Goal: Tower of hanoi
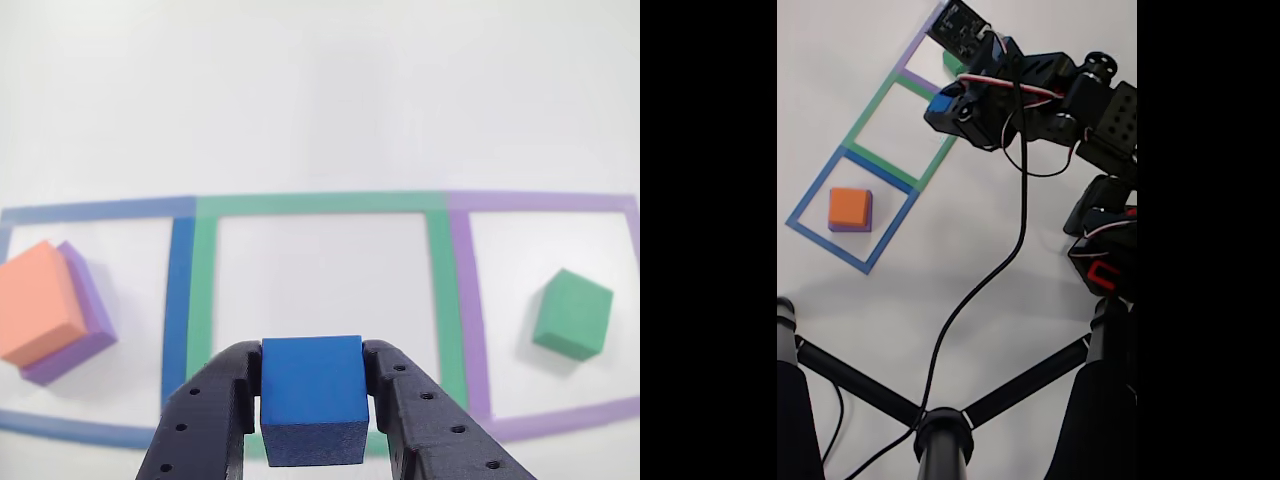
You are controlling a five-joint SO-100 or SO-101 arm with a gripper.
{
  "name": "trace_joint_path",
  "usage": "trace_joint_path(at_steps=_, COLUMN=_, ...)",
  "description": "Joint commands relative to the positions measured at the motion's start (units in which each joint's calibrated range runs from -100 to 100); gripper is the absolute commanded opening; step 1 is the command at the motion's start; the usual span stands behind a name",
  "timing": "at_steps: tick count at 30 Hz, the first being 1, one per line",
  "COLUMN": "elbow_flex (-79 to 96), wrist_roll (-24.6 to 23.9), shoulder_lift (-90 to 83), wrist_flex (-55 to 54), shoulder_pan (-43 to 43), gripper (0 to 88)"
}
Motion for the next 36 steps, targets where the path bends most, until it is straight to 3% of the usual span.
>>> trace_joint_path(at_steps=1, elbow_flex=16.69, wrist_roll=1.38, shoulder_lift=3.71, wrist_flex=-33.68, shoulder_pan=0.99, gripper=1.7)
trace_joint_path(at_steps=9, elbow_flex=29.05, wrist_roll=1.38, shoulder_lift=23.99, wrist_flex=-74.07, shoulder_pan=1.37, gripper=1.5)
trace_joint_path(at_steps=15, elbow_flex=30.41, wrist_roll=1.38, shoulder_lift=42.01, wrist_flex=-94.15, shoulder_pan=1.9, gripper=1.5)
trace_joint_path(at_steps=22, elbow_flex=22.05, wrist_roll=1.38, shoulder_lift=60.36, wrist_flex=-104.83, shoulder_pan=3.04, gripper=1.5)
trace_joint_path(at_steps=36, elbow_flex=12.96, wrist_roll=1.38, shoulder_lift=73.99, wrist_flex=-111.06, shoulder_pan=1.52, gripper=1.7)
